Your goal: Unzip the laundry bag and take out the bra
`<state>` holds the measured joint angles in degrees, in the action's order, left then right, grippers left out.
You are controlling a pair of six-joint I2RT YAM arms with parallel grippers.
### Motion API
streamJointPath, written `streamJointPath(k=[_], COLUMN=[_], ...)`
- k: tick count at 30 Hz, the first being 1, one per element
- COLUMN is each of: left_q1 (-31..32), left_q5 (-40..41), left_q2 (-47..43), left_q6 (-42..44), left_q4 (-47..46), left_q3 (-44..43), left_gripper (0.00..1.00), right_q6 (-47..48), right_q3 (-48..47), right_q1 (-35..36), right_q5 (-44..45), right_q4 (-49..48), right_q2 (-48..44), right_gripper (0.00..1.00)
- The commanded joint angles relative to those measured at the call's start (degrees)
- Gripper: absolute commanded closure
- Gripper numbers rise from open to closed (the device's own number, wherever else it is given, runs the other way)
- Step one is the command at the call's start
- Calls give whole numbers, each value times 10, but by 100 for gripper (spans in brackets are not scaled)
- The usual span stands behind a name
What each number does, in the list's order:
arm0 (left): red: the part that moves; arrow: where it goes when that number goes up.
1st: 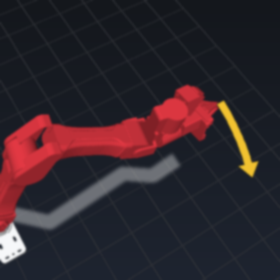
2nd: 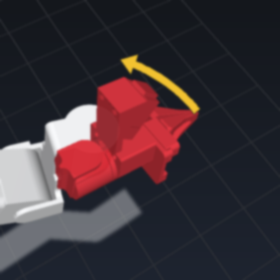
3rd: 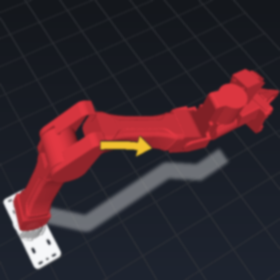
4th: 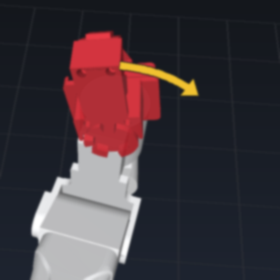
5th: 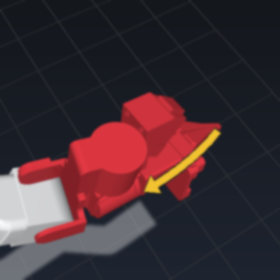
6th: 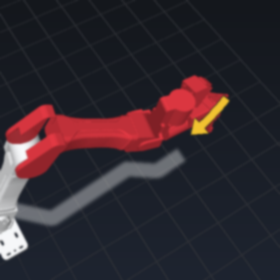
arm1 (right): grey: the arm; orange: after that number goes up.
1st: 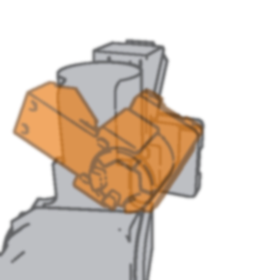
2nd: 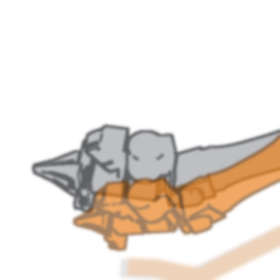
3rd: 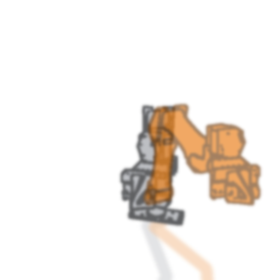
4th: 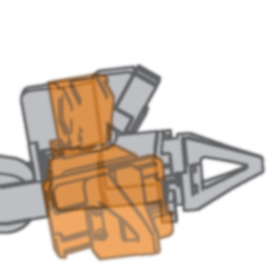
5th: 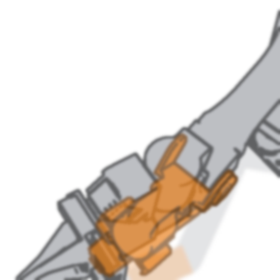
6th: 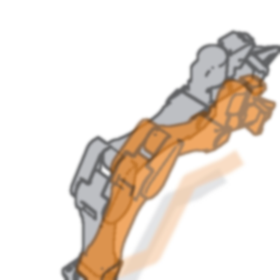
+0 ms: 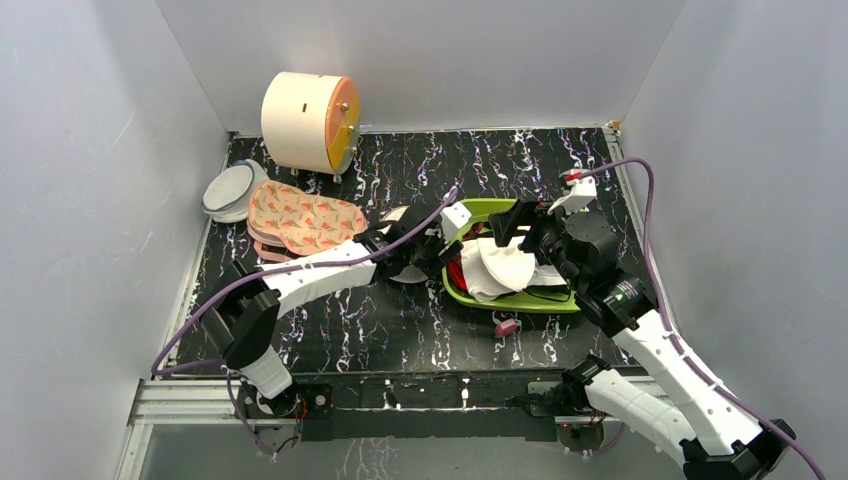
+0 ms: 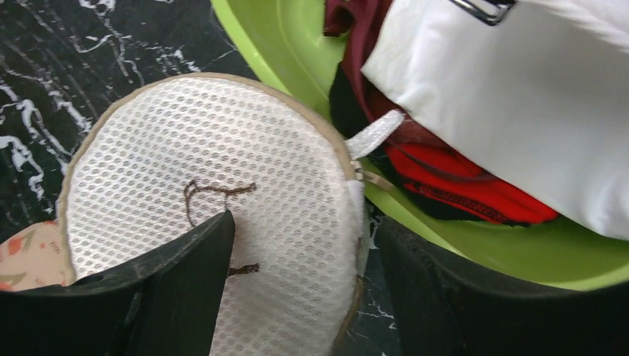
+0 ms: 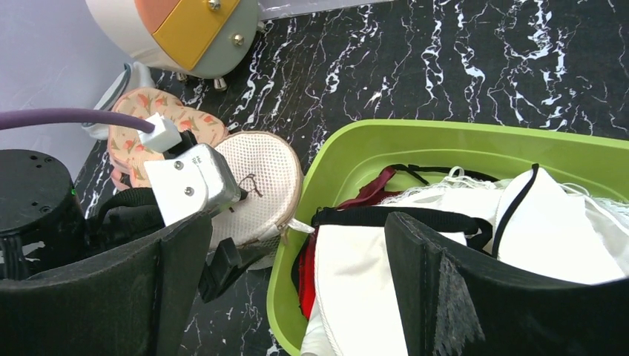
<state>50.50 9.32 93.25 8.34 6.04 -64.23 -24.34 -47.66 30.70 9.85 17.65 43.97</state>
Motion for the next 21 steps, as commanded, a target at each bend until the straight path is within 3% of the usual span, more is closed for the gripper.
streamJointPath(k=[1, 9, 14, 18, 21], left_q1=[4, 3, 3, 3, 3], left_q5=[79, 117, 111, 109, 99], left_q2=[2, -34, -108, -145, -168], left_q6=[12, 5, -8, -21, -26], left_q4=[-19, -26, -49, -56, -57], left_q3=[-5, 10, 43, 55, 59], left_gripper=[34, 64, 75, 81, 88], right_q6=[16, 13, 49, 72, 73], right_q3=[-42, -26, -25, -28, -37], right_q1=[0, 0, 0, 1, 3], right_q5=[8, -50, -160, -266, -291], right_q4=[-7, -34, -55, -78, -91], right_q2=[2, 30, 63, 105, 146], right_gripper=[14, 15, 15, 27, 39])
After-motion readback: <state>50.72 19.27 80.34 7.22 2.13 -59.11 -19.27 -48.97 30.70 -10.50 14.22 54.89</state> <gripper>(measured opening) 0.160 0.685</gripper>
